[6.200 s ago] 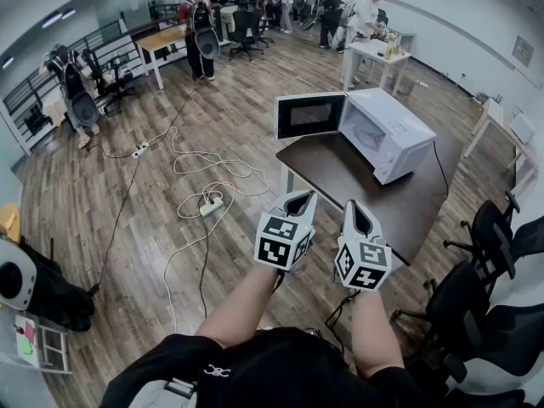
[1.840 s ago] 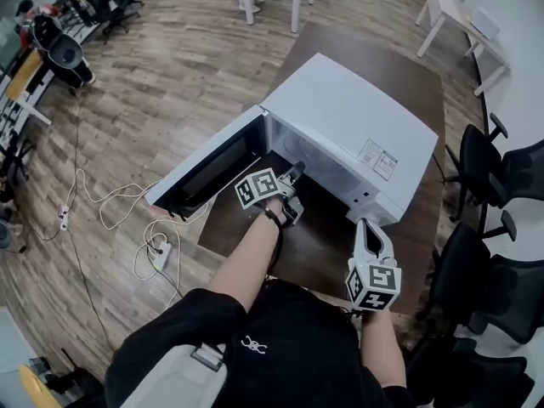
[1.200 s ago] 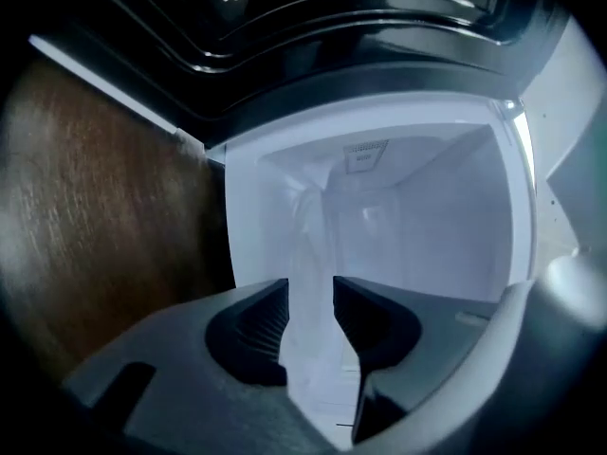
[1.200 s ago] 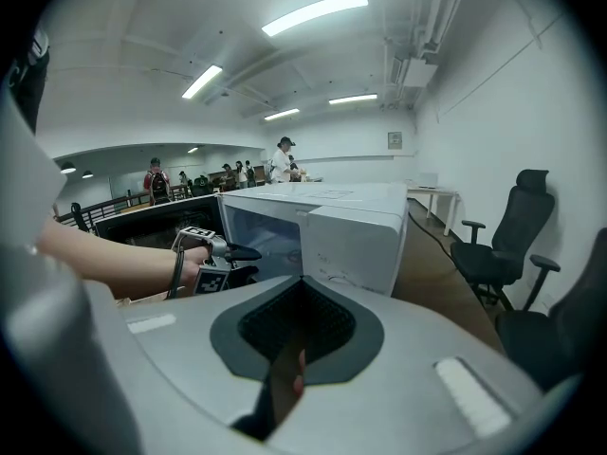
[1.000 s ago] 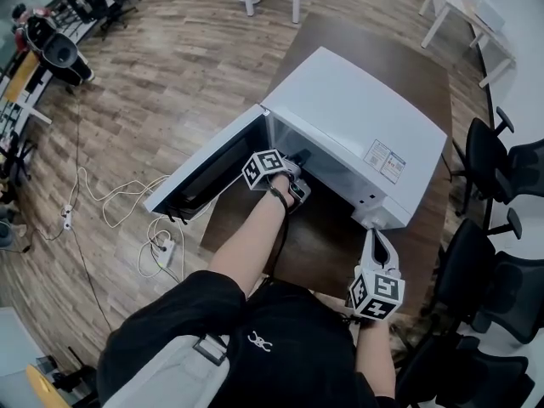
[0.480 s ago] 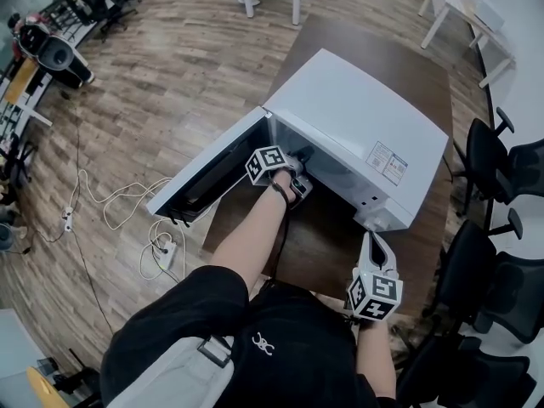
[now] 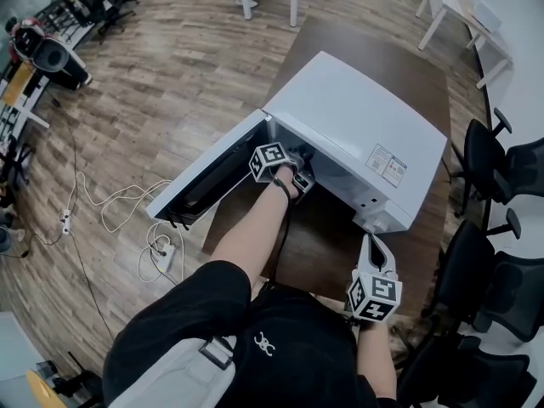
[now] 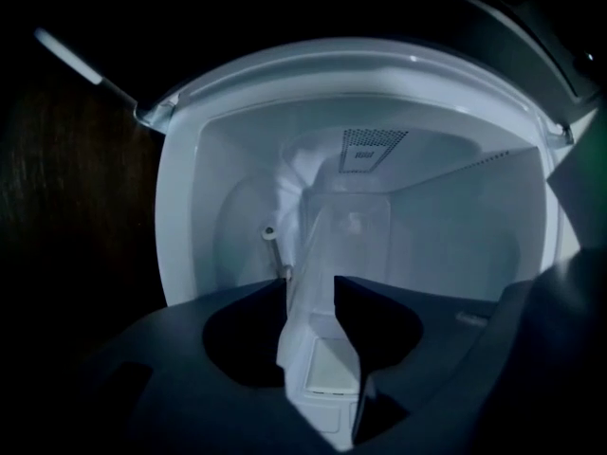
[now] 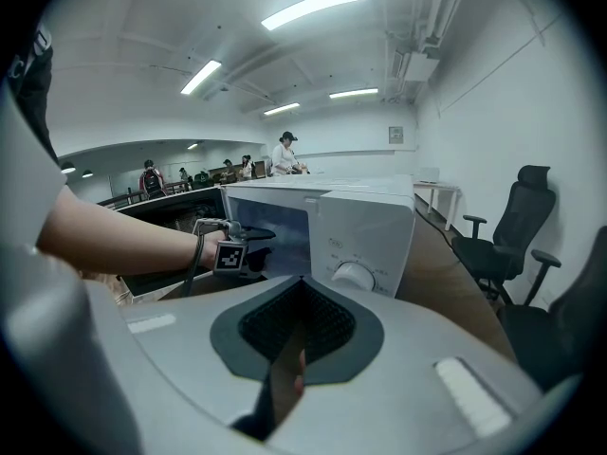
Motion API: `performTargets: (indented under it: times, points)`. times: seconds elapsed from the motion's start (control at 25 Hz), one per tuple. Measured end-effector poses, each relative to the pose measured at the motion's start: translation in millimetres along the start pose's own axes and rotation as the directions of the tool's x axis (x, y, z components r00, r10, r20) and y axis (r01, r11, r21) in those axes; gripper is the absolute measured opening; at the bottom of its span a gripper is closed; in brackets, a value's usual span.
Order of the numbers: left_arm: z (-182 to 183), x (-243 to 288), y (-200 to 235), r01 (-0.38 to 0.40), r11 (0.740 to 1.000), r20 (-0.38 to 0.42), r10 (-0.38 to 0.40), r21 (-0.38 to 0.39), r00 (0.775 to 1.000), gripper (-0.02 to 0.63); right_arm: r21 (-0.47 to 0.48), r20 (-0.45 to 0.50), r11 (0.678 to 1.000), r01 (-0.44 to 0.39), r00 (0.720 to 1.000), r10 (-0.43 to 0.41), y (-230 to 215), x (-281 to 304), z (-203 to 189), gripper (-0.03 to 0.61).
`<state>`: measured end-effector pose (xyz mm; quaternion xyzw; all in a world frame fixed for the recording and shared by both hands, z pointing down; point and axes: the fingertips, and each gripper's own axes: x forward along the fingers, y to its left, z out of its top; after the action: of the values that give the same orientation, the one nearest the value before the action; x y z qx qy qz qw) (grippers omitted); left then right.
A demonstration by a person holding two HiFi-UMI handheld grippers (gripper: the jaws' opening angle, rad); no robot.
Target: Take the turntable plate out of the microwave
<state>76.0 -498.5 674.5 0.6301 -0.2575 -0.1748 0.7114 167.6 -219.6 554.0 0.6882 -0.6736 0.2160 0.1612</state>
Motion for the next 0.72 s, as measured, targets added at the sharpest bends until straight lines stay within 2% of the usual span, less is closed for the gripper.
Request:
performTargets:
  times: [0.28, 0.32, 0.44, 0.56, 0.72]
  points:
    - [-20.7, 25.8, -5.6, -0.002, 0.999, -0.056, 0.004, 0.046, 0.998, 0.166, -0.024, -0.009, 1.000, 0.007, 1.000, -0.007, 0.2, 0.7, 1.8, 0.008]
    - [-24.9, 28.1, -4.2, -0.015, 0.998, -0.072, 0.020, 0.065, 0.997, 0.153, -0.025, -0.011, 1.000, 0.010, 1.000, -0.011, -1.5, 0.3, 1.8, 0.008]
    - [-31.9, 29.0, 3.0, -0.046, 0.996, -0.093, 0.053, 0.073, 0.994, 0.028, -0.025, -0.016, 0.999, 0.024, 1.000, -0.024, -8.1, -0.7, -0.4, 0.008]
    - [-32.8, 27.4, 1.9, -0.010, 0.999, -0.093, 0.013, 0.034, 0.996, 0.026, -0.024, -0.019, 0.999, 0.031, 0.999, -0.032, -12.2, -2.1, -1.4, 0.008]
    - [-33.7, 26.8, -2.4, 0.034, 0.999, -0.089, -0.031, 0.030, 0.996, 0.028, -0.028, -0.024, 0.999, 0.029, 0.999, -0.030, -12.1, -2.9, -2.2, 0.008]
